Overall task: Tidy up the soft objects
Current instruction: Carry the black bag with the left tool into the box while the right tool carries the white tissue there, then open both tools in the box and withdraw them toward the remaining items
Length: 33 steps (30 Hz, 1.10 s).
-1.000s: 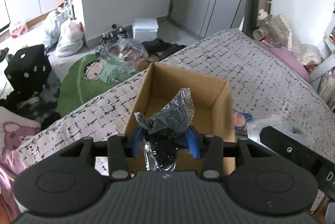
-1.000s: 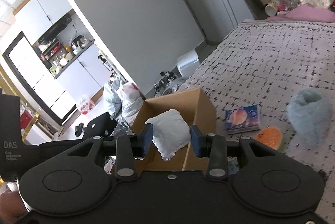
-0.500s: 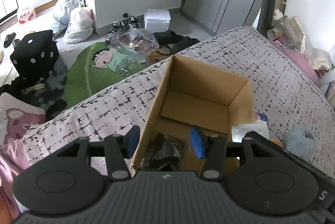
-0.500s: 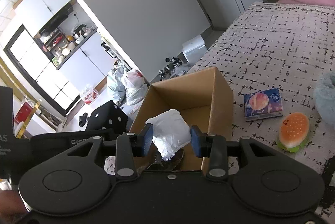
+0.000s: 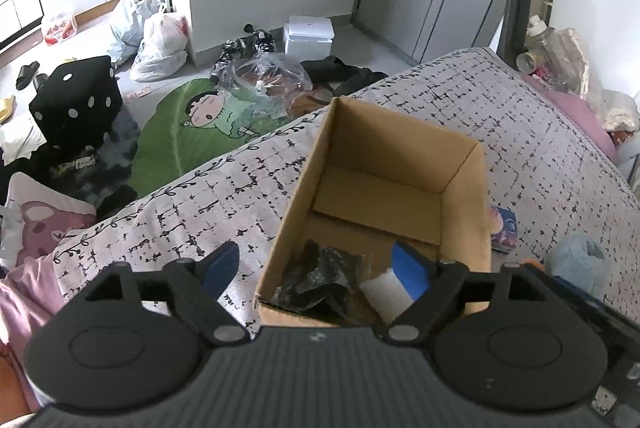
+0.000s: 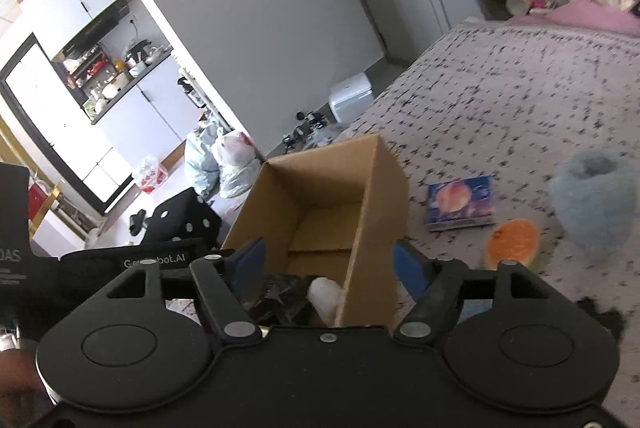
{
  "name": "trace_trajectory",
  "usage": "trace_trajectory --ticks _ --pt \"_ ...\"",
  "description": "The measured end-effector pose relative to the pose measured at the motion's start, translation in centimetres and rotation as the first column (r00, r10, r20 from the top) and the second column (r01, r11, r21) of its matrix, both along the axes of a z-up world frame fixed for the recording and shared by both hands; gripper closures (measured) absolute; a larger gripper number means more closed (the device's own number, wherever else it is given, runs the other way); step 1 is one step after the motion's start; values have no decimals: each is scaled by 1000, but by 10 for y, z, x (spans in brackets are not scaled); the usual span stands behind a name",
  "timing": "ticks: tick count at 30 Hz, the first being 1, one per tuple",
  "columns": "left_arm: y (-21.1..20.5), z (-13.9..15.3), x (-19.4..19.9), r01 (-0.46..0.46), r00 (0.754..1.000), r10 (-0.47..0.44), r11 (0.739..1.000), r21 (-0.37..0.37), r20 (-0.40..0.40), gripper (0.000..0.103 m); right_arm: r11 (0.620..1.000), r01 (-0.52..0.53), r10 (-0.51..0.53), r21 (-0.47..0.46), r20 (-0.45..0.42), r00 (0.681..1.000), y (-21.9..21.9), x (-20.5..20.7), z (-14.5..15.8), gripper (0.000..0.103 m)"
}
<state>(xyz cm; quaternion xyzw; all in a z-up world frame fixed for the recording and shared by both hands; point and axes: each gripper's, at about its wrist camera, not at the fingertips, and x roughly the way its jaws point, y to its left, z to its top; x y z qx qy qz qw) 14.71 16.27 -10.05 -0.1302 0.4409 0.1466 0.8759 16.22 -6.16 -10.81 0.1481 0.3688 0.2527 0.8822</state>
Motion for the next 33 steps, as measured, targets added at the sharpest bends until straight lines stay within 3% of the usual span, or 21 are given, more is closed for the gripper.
trace_trajectory --ticks 2,6,9,22,33 --pt "-5 2 1 17 1000 -17 1000 0 -14 19 1000 8 -8 -14 9 1000 -9 -5 8 30" --pt "-12 10 -8 2 1000 -1 1000 -8 6 11 999 -3 4 -35 33 999 -19 -16 21 15" --pt "-18 12 -13 -2 1000 1 1000 -24 -9 10 998 -18 22 -61 57 998 -22 -22 29 10" --pt "-48 38 -36 58 998 -58 998 -28 1 3 996 13 -4 -91 90 996 -58 -37 49 0" --pt "-81 56 -49 88 995 -86 995 -40 51 1 989 34 -15 -142 132 991 -99 -42 70 0"
